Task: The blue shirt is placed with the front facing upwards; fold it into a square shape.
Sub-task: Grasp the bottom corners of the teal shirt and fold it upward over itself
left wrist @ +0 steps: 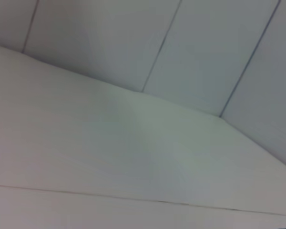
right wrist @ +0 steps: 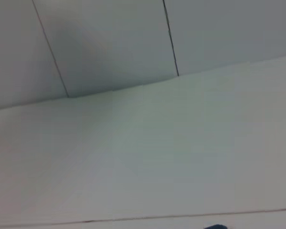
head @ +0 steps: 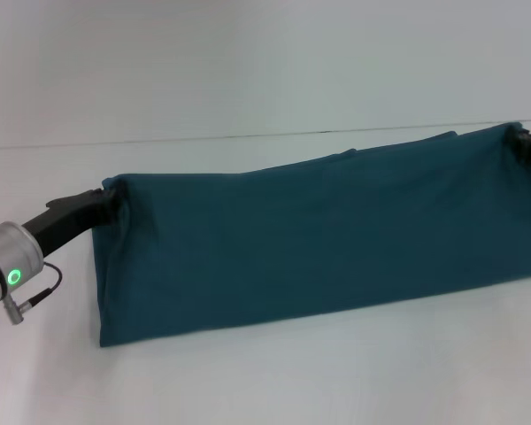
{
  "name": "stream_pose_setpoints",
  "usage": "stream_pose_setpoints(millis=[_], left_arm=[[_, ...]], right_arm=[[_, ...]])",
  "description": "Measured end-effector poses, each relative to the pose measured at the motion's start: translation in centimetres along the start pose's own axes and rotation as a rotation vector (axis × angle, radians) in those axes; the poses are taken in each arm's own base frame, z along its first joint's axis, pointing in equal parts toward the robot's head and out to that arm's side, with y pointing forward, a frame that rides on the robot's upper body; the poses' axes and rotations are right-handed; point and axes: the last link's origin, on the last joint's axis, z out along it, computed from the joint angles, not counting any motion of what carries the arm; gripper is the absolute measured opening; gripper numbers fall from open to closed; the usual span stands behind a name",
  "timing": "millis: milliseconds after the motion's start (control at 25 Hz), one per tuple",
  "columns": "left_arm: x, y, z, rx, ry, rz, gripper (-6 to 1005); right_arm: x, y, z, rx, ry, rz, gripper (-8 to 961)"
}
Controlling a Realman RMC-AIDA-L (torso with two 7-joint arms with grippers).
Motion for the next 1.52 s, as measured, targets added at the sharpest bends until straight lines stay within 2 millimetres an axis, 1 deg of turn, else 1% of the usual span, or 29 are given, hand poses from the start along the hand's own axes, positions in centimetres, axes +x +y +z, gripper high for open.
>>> stream_pose_setpoints(millis=[160, 440, 600, 760, 1040, 1240, 1360, 1520], left_arm=[[0.3, -0.2, 0.5, 0.031, 0.002, -0.003, 14], [1.5, -0.1, 1.7, 0.07, 0.016, 0.018, 15], [1.5, 0.2, 2.6, 0.092, -0.002, 0.03, 16], [1.3, 0.5, 3.4, 0.123, -0.026, 0.025, 17], [1.3, 0.5, 3.6, 0.134, -0.025, 0.017, 18], [1.3, -0.1, 3.6, 0.182, -0.014, -0.016, 68], [1.4, -0.3, 3.5, 0.202, 0.0, -0.04, 98], [1.6, -0.5, 3.5, 0.211, 0.011, -0.051, 189]], right_arm=[[-0.1, 0.5, 1.1, 0.031, 0.019, -0.024, 167], [-1.0, 1.4, 2.6, 0.051, 0.026, -0.06, 168], [-1.1, 1.7, 3.2, 0.069, 0.034, -0.065, 169], [-0.7, 2.3, 3.9, 0.089, 0.063, -0.109, 170], [-0.7, 2.6, 4.4, 0.11, 0.093, -0.177, 172], [-1.2, 2.5, 4.8, 0.156, 0.093, -0.214, 173], [-1.4, 2.6, 5.0, 0.173, 0.096, -0.252, 309], [-1.8, 2.7, 5.2, 0.198, 0.08, -0.262, 499]])
